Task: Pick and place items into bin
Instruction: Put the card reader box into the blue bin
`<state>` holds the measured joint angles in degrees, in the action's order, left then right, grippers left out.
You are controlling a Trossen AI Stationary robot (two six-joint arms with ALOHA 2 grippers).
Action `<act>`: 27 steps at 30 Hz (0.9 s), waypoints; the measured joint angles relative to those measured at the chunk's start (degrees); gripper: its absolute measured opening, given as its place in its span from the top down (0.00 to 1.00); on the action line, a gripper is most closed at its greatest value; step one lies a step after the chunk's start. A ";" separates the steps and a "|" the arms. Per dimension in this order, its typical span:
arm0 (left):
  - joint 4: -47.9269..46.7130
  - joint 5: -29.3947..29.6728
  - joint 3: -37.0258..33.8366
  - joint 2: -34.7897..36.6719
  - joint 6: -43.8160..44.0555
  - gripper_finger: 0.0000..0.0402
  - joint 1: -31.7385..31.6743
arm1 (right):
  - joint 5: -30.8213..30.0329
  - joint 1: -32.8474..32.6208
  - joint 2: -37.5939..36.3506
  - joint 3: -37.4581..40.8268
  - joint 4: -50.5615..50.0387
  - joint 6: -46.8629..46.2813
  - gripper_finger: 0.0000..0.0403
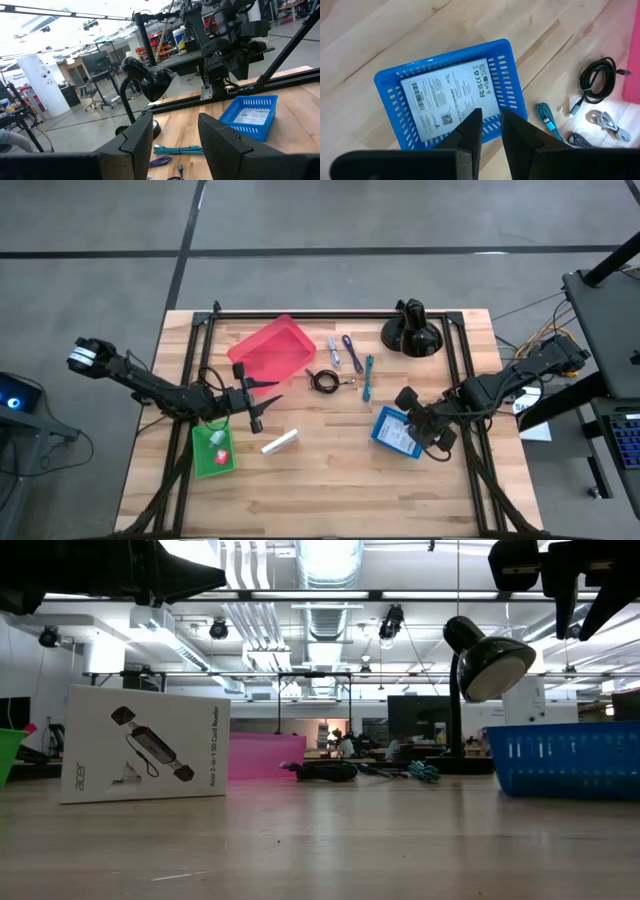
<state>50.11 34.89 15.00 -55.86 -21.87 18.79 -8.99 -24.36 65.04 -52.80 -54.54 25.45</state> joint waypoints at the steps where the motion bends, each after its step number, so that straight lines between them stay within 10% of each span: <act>1: 0.00 -0.02 0.00 0.00 0.00 0.65 0.00 | -0.01 0.00 0.00 0.00 0.10 0.00 0.86; 27: -0.07 -0.03 0.00 -1.16 0.60 0.65 -0.04 | -0.09 0.04 0.00 0.00 13.86 -14.47 0.80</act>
<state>50.04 34.86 15.00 -57.01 -21.27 18.74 -9.08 -24.32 65.04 -52.80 -40.68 10.98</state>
